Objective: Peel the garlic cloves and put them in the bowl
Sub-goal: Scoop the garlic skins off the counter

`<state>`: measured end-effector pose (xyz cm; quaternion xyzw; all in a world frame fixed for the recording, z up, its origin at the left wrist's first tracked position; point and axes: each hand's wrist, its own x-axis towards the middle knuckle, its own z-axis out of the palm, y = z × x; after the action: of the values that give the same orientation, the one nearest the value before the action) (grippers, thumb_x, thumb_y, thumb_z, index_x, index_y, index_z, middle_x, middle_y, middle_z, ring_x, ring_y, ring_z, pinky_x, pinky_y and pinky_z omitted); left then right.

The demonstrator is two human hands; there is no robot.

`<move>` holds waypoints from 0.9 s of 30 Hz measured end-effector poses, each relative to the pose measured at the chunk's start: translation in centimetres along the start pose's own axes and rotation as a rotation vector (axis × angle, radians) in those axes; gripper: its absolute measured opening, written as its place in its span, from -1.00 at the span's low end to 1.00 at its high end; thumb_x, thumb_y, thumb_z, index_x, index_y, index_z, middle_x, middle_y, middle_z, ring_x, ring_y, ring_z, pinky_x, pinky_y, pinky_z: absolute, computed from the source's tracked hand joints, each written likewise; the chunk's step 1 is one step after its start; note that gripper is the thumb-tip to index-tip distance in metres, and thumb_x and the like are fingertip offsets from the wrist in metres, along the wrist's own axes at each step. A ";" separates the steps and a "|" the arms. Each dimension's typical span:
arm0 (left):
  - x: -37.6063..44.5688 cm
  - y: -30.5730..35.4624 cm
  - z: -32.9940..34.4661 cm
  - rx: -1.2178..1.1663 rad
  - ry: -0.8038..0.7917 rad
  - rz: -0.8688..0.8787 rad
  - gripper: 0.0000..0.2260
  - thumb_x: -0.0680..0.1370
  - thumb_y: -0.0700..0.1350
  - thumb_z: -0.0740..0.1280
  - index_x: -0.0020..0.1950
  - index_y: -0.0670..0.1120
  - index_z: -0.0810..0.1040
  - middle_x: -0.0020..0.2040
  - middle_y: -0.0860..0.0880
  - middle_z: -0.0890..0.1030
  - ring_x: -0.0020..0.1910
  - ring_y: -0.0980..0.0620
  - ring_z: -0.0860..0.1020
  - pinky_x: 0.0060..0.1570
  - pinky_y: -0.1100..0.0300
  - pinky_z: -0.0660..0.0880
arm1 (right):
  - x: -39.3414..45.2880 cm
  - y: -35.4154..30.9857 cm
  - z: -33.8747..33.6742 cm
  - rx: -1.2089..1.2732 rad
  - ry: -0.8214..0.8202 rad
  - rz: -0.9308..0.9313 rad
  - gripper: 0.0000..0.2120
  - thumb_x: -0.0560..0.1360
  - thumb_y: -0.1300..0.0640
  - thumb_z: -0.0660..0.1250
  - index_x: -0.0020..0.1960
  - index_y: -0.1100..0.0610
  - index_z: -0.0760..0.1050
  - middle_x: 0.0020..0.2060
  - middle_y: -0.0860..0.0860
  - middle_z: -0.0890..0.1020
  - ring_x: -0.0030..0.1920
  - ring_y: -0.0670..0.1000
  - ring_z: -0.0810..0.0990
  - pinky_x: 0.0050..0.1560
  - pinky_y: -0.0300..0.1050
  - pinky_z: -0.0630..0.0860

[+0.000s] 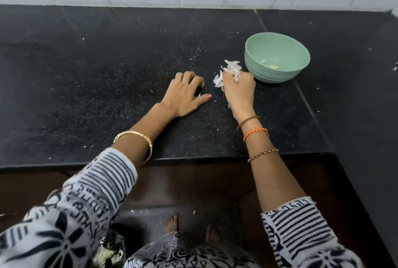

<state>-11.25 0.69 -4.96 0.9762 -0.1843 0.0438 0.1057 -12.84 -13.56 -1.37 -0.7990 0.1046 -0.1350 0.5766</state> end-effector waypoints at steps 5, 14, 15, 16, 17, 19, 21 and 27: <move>1.4 0.6 -1.0 0.068 -0.025 0.123 -0.62 0.60 0.13 0.08 0.19 -0.12 0.46 0.17 -0.14 0.44 0.13 -0.14 0.39 -0.05 0.02 0.36 | -0.6 0.4 -0.8 -0.010 -0.008 0.007 -0.61 0.49 0.21 0.27 -0.49 0.11 0.28 -0.51 -0.03 0.39 -0.45 -0.09 0.32 -0.29 -0.16 0.29; 0.4 1.6 -1.4 0.164 0.036 -0.126 -0.55 0.62 0.09 0.09 0.00 -0.27 0.54 0.06 -0.20 0.57 0.07 -0.27 0.51 -0.10 -0.02 0.41 | -1.1 0.8 -1.2 0.003 -0.020 0.066 -0.63 0.49 0.22 0.26 -0.48 0.12 0.30 -0.49 -0.02 0.41 -0.43 -0.08 0.36 -0.32 -0.17 0.31; 0.4 1.7 -1.4 0.171 0.040 -0.153 -0.56 0.63 0.07 0.08 0.01 -0.28 0.54 0.07 -0.23 0.57 0.08 -0.29 0.50 -0.07 -0.04 0.41 | -1.3 0.8 -1.2 0.010 -0.025 0.066 -0.63 0.49 0.21 0.27 -0.48 0.12 0.31 -0.48 -0.02 0.42 -0.42 -0.07 0.37 -0.32 -0.17 0.31; 0.2 1.8 -1.5 0.182 0.034 -0.179 -0.57 0.64 0.05 0.07 0.03 -0.29 0.54 0.08 -0.25 0.56 0.09 -0.30 0.50 -0.05 -0.05 0.40 | -1.5 0.8 -1.1 0.010 -0.035 0.065 -0.64 0.49 0.21 0.27 -0.47 0.12 0.33 -0.46 -0.01 0.44 -0.40 -0.06 0.39 -0.32 -0.18 0.32; 0.0 2.0 -1.5 0.188 0.029 -0.202 -0.58 0.65 0.02 0.07 0.04 -0.30 0.54 0.09 -0.27 0.55 0.10 -0.30 0.49 -0.04 -0.06 0.40 | -1.6 0.8 -1.0 0.010 -0.046 0.064 -0.65 0.49 0.20 0.27 -0.46 0.12 0.35 -0.44 -0.01 0.45 -0.39 -0.06 0.41 -0.32 -0.18 0.33; -0.4 2.5 -1.7 0.178 0.020 -0.244 -0.62 0.65 -0.05 0.07 0.08 -0.33 0.52 0.10 -0.31 0.53 0.11 -0.32 0.47 -0.01 -0.07 0.39 | -1.8 0.8 -0.8 0.018 -0.069 0.064 -0.65 0.49 0.20 0.28 -0.46 0.11 0.35 -0.44 -0.01 0.45 -0.40 -0.08 0.40 -0.31 -0.18 0.34; -0.7 3.0 -1.9 0.164 0.015 -0.277 -0.66 0.64 -0.12 0.07 0.09 -0.35 0.50 0.12 -0.32 0.51 0.12 -0.32 0.46 0.00 -0.06 0.39 | -1.9 0.8 -0.6 0.034 -0.083 0.070 -0.66 0.49 0.21 0.27 -0.45 0.11 0.35 -0.42 0.00 0.45 -0.39 -0.07 0.40 -0.30 -0.16 0.35; -2.0 4.2 -2.4 0.145 -0.018 -0.355 -0.73 0.61 -0.21 0.08 0.15 -0.34 0.46 0.16 -0.31 0.48 0.15 -0.29 0.45 0.03 -0.03 0.39 | -1.7 0.7 -0.4 0.134 -0.090 0.126 -0.72 0.47 0.24 0.25 -0.41 0.11 0.35 -0.38 0.06 0.48 -0.38 -0.01 0.44 -0.35 -0.14 0.37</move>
<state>-14.78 -1.85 -2.03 0.9988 -0.0063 0.0290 0.0396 -14.63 -13.59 -2.03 -0.7558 0.1194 -0.0692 0.6401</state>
